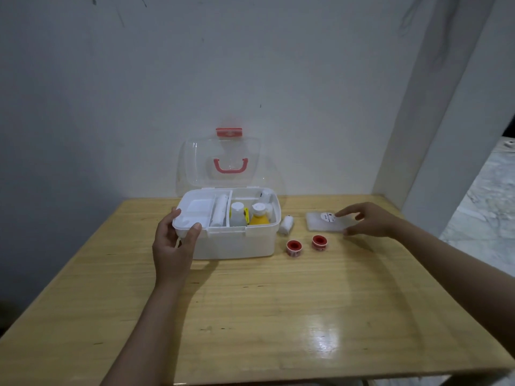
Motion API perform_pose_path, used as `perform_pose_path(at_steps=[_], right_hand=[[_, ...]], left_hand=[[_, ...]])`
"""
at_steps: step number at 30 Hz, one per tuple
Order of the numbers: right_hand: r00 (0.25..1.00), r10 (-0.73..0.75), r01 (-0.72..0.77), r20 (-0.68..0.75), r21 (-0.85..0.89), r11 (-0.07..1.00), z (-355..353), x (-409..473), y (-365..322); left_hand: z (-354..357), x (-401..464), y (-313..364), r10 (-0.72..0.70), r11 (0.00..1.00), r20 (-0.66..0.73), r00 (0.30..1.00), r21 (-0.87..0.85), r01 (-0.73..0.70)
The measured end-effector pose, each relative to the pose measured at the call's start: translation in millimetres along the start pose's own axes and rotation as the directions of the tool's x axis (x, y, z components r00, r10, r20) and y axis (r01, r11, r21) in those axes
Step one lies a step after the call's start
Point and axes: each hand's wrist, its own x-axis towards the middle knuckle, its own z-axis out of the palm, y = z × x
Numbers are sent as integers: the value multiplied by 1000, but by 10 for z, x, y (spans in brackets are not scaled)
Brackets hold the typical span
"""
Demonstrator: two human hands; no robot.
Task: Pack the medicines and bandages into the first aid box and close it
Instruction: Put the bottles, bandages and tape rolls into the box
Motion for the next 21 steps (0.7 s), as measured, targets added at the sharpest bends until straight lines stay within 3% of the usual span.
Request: perform_pose_path(at_steps=[12,21], right_hand=[[984,52,-38,-172,81,996,168,-172,57],[960,-64,100,-274,122,988,-222,-462,-497]], left_hand=[[-31,16,-6,-43,999,20,999,-19,43],[-56,12,29,-72,996,50,996,-58,74]])
